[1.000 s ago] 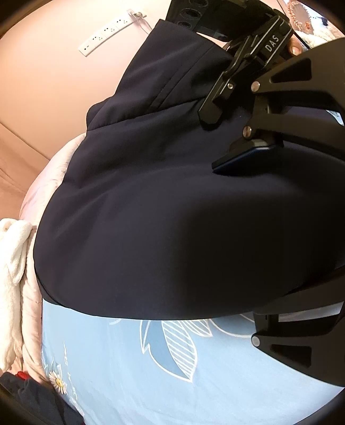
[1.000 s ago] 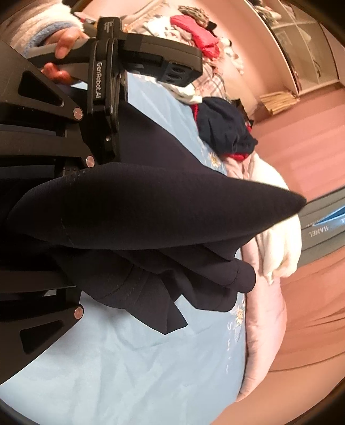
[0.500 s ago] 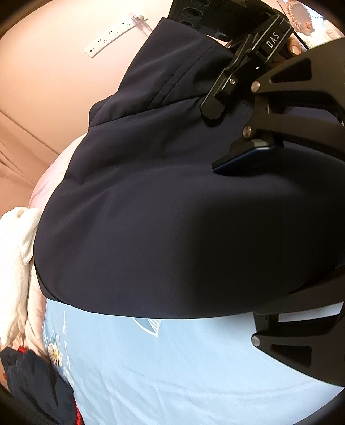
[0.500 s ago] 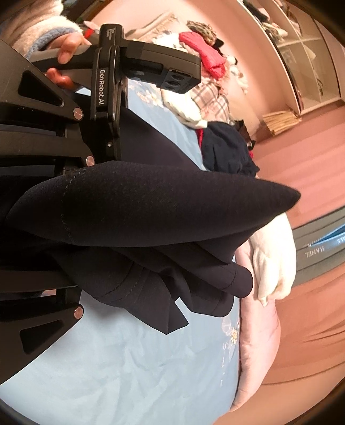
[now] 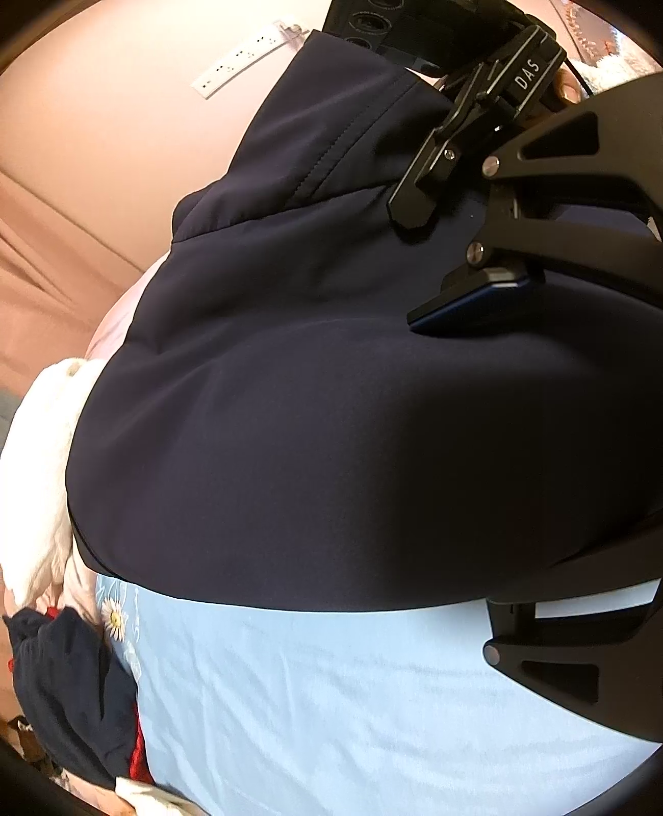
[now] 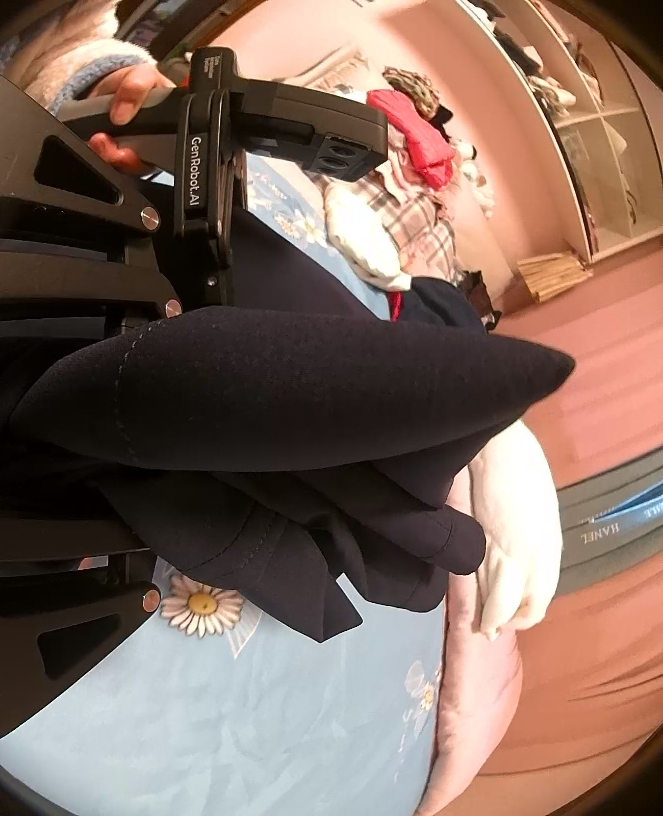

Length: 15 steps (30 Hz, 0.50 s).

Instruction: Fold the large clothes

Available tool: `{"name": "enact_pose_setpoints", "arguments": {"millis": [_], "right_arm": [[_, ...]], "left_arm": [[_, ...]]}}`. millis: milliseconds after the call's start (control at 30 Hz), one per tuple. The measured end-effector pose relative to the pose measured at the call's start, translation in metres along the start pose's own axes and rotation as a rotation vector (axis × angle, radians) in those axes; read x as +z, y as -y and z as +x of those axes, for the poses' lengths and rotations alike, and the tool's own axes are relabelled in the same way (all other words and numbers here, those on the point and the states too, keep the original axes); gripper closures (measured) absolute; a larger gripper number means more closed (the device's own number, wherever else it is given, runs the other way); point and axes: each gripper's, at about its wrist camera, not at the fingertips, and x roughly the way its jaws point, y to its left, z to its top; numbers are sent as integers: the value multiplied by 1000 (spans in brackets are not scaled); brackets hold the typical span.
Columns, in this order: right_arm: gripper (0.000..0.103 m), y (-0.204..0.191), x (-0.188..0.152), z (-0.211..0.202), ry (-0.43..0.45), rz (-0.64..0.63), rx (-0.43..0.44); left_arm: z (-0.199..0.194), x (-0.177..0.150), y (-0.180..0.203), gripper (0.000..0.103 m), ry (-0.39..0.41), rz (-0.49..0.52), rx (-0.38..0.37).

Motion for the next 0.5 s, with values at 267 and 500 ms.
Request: {"name": "enact_pose_setpoints", "arguments": {"millis": [267,500], "right_arm": [[71,-20,8,15,9,-29,32],[71,-22,19,33,8,-45,47]], "left_arm": [[-13,7,-17,38,37,-23,26],[-15,17,-28,38,62,-31,52]]}}
